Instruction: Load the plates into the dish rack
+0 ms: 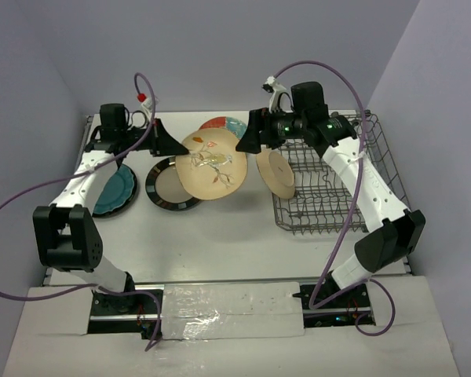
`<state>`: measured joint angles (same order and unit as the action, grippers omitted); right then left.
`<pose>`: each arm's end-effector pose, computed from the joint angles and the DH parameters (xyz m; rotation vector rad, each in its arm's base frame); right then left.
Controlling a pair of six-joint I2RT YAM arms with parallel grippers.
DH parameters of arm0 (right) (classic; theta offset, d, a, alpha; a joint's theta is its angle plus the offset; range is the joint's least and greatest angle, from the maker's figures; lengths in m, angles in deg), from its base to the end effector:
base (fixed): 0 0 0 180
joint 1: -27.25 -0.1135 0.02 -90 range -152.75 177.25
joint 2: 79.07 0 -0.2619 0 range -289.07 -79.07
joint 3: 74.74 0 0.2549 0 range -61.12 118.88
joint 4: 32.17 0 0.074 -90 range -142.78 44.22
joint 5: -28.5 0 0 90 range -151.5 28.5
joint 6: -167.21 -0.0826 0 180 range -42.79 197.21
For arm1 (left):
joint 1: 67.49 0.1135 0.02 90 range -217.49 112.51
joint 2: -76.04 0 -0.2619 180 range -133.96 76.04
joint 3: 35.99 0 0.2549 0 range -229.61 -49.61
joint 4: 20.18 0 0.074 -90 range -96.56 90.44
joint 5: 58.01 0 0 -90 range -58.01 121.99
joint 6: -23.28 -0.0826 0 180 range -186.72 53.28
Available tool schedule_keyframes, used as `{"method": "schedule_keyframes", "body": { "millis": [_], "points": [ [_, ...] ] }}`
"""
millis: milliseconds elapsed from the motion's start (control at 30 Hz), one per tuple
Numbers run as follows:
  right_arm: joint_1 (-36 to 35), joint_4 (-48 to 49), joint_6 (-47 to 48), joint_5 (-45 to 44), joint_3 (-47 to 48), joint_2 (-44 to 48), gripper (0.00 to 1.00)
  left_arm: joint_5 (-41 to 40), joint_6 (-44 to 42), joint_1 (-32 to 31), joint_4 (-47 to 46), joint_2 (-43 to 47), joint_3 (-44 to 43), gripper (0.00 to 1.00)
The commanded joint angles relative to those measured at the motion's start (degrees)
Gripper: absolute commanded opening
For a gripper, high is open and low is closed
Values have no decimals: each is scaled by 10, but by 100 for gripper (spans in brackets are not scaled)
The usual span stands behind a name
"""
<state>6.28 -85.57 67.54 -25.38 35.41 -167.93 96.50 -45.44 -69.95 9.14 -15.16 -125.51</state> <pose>0.3295 0.1784 0.3931 -0.5926 2.0842 0.9822 0.3706 -0.0906 0.3114 0.3666 2.0295 -1.4255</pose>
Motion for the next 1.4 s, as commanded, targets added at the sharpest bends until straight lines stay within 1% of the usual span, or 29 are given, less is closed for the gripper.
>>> {"method": "schedule_keyframes", "body": {
  "millis": [0,133,233,333,367,433,467,533,567,633,667,700,733,767,800,833,867,900,933,967,1000,1033,1067,1100,1167,1200,1267,1300,1367],
  "points": [
    [-18,8,20,26,-10,26,93,67,80,-30,-104,59,2,0],
    [-26,-1,26,28,-20,24,92,65,104,-68,-118,73,2,0],
    [-26,-5,26,33,-27,18,89,60,121,-76,-141,76,7,0],
    [-26,-10,23,43,-27,14,79,52,141,-78,-179,84,25,0],
    [-26,-10,23,47,-26,13,69,48,144,-78,-185,86,28,0],
    [-25,-9,19,64,-26,12,57,40,163,-78,-216,89,39,0],
    [-25,-6,18,69,-27,14,38,35,170,-78,-225,90,43,0],
    [-23,-3,8,76,-28,18,15,26,184,-79,-240,88,48,0],
    [-21,1,6,77,-28,19,0,19,184,-78,-238,88,47,0],
    [-14,2,-1,77,-27,27,0,4,174,-78,-233,83,40,0],
    [-13,-1,-2,76,-26,32,0,-7,168,-78,-209,83,35,0],
    [-11,-2,-2,70,-25,34,0,-18,150,-78,-191,81,28,20],
    [-7,-5,3,61,-23,43,0,-47,139,-77,-171,74,12,39],
    [0,-13,4,49,-21,48,0,-67,127,-78,-121,73,3,57],
    [6,-20,7,33,-14,54,0,-88,100,-77,-100,71,-4,98],
    [10,-30,24,16,-7,61,0,-106,85,-76,-83,69,-19,99],
    [21,-65,33,-28,5,62,0,-146,70,-76,-63,69,-27,99],
    [26,-84,43,-58,35,62,0,-170,43,-76,-25,69,-35,99],
    [33,-104,60,-85,49,62,0,-190,31,-76,-10,68,-49,99],
    [38,-134,68,-114,60,64,0,-228,19,-76,5,68,-58,99],
    [44,-147,76,-180,81,66,0,-249,3,-76,19,70,-64,99],
    [47,-159,90,-217,88,70,0,-267,-4,-76,34,74,-69,99],
    [53,-166,91,-279,77,77,0,-305,-11,-76,39,78,-71,99],
    [58,-159,112,-306,63,97,0,-322,-11,-76,42,85,-68,99],
    [60,-165,125,-371,59,99,0,-362,-7,-76,47,90,-67,99],
    [69,-172,134,-417,66,92,0,-369,-7,-76,49,94,-67,99],
    [80,-173,138,-447,71,90,0,-384,-4,-76,53,96,-66,99],
    [82,-172,148,-491,74,80,0,-403,-2,-76,53,98,-66,99],
    [84,-172,152,-534,79,67,0,-424,-1,-76,64,95,-73,99]
  ]
}}
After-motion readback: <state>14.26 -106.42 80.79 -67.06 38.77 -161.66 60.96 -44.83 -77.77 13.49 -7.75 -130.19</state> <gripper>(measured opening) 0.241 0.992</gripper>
